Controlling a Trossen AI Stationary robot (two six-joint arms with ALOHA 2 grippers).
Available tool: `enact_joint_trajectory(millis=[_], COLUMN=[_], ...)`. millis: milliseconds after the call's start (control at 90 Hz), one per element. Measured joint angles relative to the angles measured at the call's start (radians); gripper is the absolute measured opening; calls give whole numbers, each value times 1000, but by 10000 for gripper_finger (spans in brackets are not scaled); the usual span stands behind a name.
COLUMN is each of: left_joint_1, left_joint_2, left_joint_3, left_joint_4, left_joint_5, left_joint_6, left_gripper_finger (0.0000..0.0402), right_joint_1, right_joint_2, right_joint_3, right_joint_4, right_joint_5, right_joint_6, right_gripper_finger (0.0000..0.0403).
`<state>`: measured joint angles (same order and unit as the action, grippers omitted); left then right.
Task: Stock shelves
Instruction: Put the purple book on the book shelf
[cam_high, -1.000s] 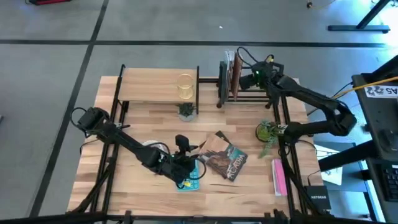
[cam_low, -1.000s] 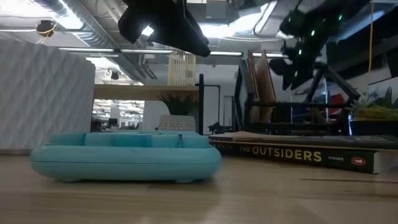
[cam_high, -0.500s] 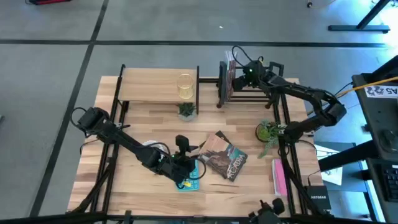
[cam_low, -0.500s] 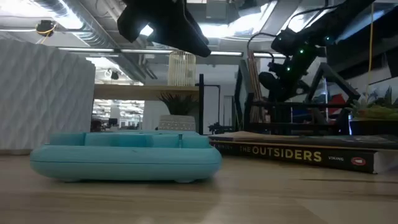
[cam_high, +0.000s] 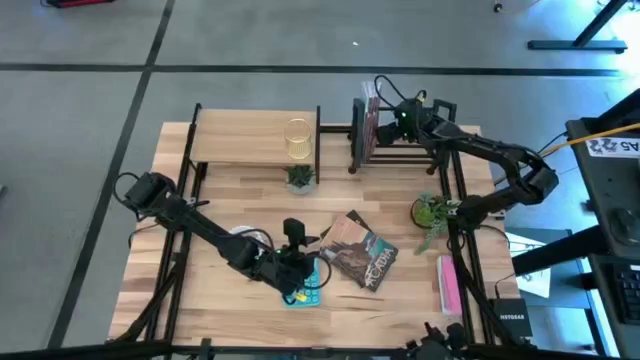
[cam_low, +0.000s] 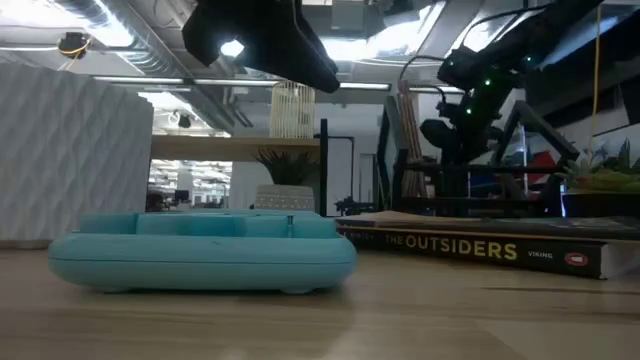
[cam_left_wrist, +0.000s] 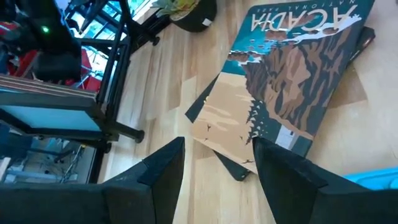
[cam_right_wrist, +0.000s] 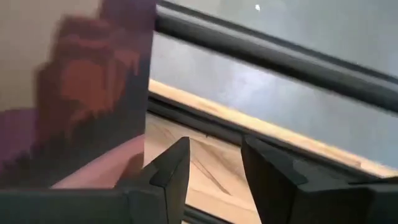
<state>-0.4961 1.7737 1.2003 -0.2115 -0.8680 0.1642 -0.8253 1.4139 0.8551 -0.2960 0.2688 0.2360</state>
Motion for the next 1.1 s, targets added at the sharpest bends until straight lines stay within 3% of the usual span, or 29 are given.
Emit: enact_joint_trajectory(millis=[333, 600, 811, 1100], left_joint_1=[1, 1, 1, 1], left_joint_2=[0, 0, 0, 0], left_joint_3=[0, 0, 0, 0], left_joint_4=[19, 18, 18, 18], left_joint_5=[0, 0, 0, 0], left_joint_6=[26, 17, 6, 6], left_gripper_finger=[178, 178, 178, 178], right_joint_1=[-1, 1, 1, 37], right_joint_2=[133, 152, 140, -28], right_joint_3=[0, 0, 0, 0], right_joint_4=[63, 176, 181, 50], right_joint_5=[-93, -184, -178, -43], right_joint_6=[17, 5, -5, -84], right_gripper_finger=[130, 130, 130, 130])
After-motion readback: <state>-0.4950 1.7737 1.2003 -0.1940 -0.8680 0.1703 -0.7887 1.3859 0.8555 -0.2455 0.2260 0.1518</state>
